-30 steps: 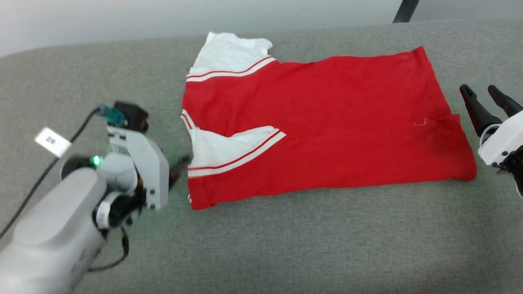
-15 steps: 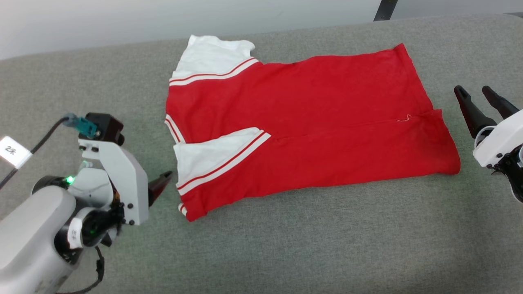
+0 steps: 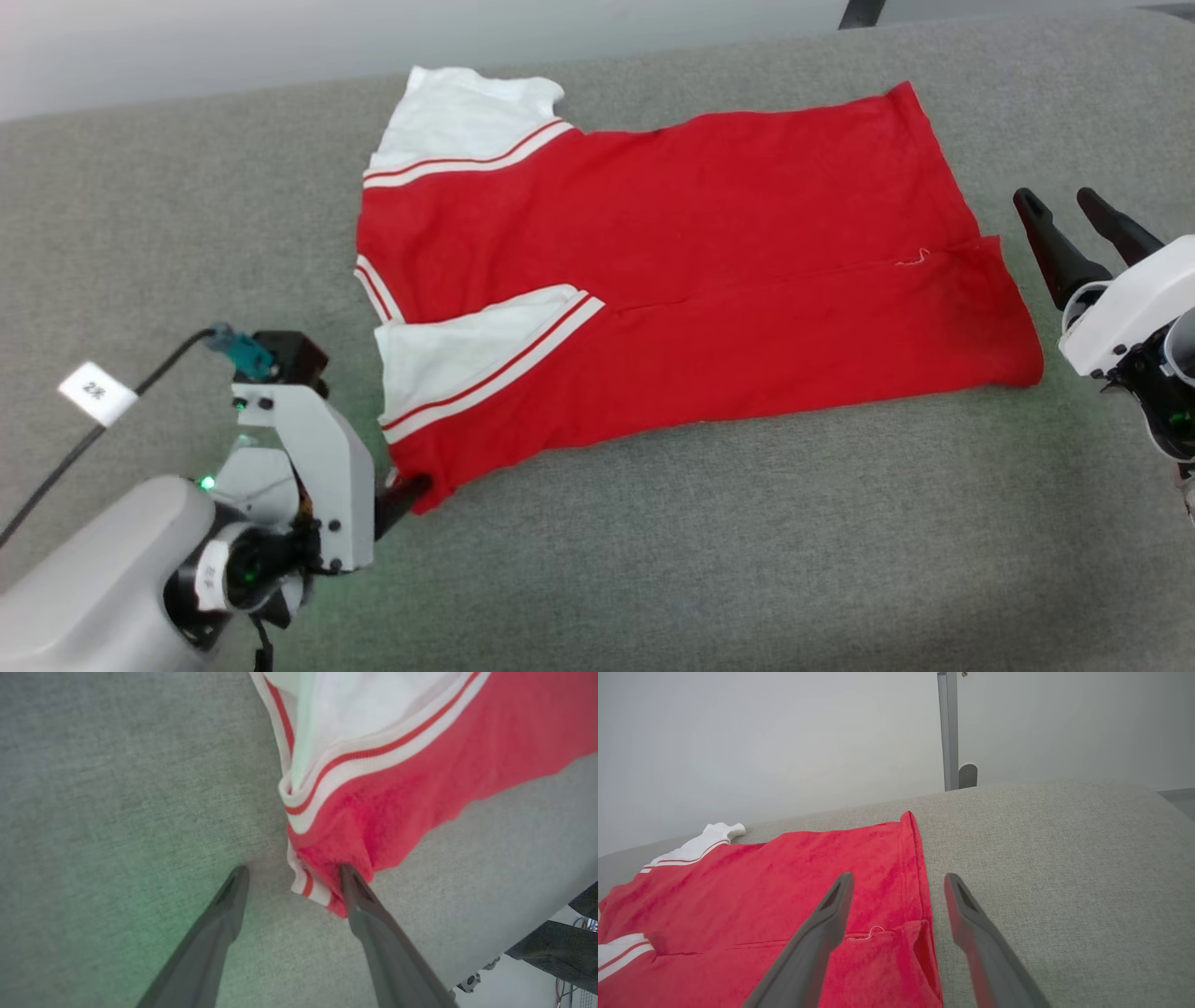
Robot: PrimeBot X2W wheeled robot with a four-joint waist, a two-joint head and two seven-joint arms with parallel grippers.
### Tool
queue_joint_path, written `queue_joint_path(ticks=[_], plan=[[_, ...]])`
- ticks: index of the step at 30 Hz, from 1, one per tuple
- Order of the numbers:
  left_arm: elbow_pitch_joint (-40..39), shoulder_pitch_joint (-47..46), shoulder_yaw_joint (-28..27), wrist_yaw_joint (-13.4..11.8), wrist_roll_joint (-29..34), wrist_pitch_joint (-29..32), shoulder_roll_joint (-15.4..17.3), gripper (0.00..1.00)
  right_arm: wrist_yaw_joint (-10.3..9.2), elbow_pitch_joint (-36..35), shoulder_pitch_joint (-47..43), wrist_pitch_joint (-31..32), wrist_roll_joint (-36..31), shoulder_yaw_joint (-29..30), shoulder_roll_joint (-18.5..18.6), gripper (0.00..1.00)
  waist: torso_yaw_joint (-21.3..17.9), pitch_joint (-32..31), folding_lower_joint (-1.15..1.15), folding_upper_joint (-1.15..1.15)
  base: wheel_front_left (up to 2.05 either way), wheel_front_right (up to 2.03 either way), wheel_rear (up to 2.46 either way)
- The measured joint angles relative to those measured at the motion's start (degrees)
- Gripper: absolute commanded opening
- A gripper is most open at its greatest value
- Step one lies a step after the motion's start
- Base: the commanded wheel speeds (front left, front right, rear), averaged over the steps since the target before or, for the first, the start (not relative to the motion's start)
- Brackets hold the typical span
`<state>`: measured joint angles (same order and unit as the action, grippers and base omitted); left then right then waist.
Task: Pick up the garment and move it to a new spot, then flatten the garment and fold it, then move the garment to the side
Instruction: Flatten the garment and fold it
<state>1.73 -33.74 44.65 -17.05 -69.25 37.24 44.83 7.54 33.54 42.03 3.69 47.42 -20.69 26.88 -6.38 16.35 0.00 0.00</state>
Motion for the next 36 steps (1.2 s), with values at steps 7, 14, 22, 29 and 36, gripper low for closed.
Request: queue_joint_path(ticks=[7, 14, 22, 29, 36], plan=[[6.12, -1.07, -0.18, 2.67, -0.47, -0.98, -2.18, 0.93, 0.0, 0.01, 0.63, -0.09, 0.58, -0.3, 0.51, 1.0, -1.19, 0.95, 0.0, 0.0, 0.0, 0.0, 0.0], [8.7, -1.43, -0.93, 4.77, -2.26, -1.23, -3.48, 0.0, 0.0, -0.01, 0.64, 0.59, 0.93, -0.68, 1.22, 1.0, -1.67, 1.11, 0.0, 0.0, 0.0, 0.0, 0.0], [8.73, -1.66, -1.02, 5.83, -2.27, -2.08, -4.47, 0.0, 0.0, -2.49, 0.73, 17.91, 2.92, -7.54, 4.69, 1.0, -1.32, 1.67, 0.0, 0.0, 0.0, 0.0, 0.0], [8.61, -2.43, -1.22, 6.45, -1.82, -3.44, -5.03, 0.0, 0.0, -2.87, 1.92, 30.61, 2.86, -10.16, 6.95, 1.0, -0.84, 2.99, 0.0, 0.0, 0.0, 0.0, 0.0], [8.25, -3.63, -1.2, 7.04, -1.3, -4.1, -6.09, 0.0, 0.0, 2.13, 3.6, 33.23, 0.81, -9.8, 4.56, 1.0, -0.07, 4.53, 0.0, 0.0, 0.0, 0.0, 0.0]])
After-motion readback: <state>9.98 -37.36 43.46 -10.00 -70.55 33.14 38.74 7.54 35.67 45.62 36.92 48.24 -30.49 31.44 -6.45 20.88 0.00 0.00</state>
